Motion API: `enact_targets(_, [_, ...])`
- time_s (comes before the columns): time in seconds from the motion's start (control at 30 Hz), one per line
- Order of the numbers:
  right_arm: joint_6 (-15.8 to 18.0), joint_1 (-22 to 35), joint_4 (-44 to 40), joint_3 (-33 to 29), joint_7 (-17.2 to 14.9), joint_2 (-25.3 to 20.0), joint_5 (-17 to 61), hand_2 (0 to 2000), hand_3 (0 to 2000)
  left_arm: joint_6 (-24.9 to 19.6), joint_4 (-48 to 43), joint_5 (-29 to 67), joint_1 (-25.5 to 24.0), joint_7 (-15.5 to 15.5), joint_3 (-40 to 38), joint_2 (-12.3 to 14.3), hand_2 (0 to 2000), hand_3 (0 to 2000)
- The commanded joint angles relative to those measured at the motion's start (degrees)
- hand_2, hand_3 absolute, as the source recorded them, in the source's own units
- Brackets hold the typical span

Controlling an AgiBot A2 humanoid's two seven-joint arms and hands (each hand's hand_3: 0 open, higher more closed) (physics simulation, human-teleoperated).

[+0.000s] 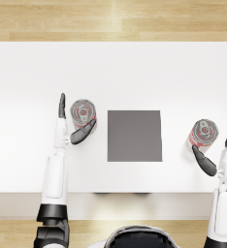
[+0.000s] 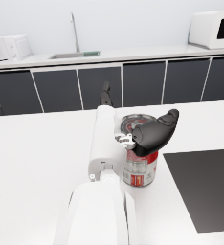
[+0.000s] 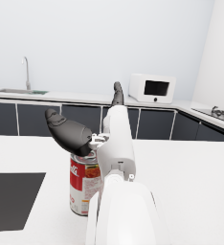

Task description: Pick up the red can on the left and place it in the middle, then pick up the red can on the right and place it on top of the can in the middle

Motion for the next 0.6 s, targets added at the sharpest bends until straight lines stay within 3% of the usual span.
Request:
enact_targets(0.03, [0.0,0.2,-5.8,0.8,0.0,-0.1,0.0,0,0,0.0,5.8,0.0,2.2,0.0,0.6,0.7,0,0])
enact_targets(0.23, [0.0,1.0,-13.9,1.1,0.0,-0.6,0.0,0,0,0.0,10.7,0.0,2.5,0.0,1.8,1.5,0,0])
enact_targets(0.3, [0.0,2.1,-17.3,2.2,0.0,-0.7,0.0,0,0,0.0,13.3,0.0,3.3,0.0,2.3,1.9,0,0])
enact_targets(0.33, [0.0,4.8,-22.0,5.6,0.0,-1.0,0.0,0,0,0.0,17.9,0.0,5.0,0.0,2.6,2.5,0,0])
enact_targets(0.6, [-0.4,9.6,-31.8,7.2,0.0,-2.2,0.1,0,0,0.0,25.4,0.0,8.4,0.0,2.0,4.2,0,0])
